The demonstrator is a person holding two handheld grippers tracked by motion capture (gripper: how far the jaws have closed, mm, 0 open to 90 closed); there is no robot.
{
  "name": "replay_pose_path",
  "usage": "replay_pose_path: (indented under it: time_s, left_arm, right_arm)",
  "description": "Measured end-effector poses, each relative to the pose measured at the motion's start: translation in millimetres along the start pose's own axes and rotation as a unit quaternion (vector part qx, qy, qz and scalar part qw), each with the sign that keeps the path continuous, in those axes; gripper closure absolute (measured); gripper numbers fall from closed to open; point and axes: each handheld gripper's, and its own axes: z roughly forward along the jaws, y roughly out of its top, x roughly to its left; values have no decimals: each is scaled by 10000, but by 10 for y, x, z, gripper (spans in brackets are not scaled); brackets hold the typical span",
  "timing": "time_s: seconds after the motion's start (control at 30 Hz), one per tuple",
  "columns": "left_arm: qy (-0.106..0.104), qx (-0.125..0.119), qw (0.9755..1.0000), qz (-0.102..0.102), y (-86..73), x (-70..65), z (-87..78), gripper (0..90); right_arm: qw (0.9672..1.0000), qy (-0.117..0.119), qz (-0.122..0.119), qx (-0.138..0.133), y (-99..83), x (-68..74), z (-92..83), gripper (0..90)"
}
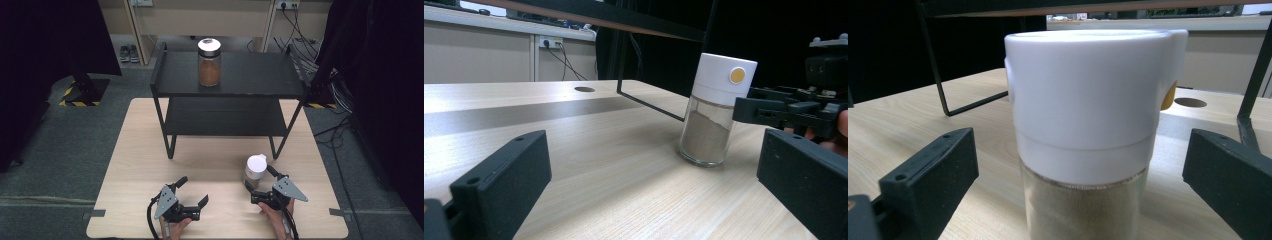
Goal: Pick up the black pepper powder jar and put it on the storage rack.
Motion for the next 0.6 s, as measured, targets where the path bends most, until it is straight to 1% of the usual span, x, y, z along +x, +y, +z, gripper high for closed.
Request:
replay_pose_path:
  time_s: [0.17, 0.4, 0.6]
  left_arm:
    - [-4, -3, 10000, 1, -1, 1, -1, 4]
    - [2, -6, 10000, 2, -2, 0, -2, 4]
    - [4, -8, 10000, 3, -2, 0, -2, 5]
  right_arm:
    - [10000, -16, 27, 79, 36, -11, 65, 69]
    - [9998, -53, 5, 197, 84, -3, 129, 108]
    - [9994, -78, -85, 314, 127, 3, 161, 172]
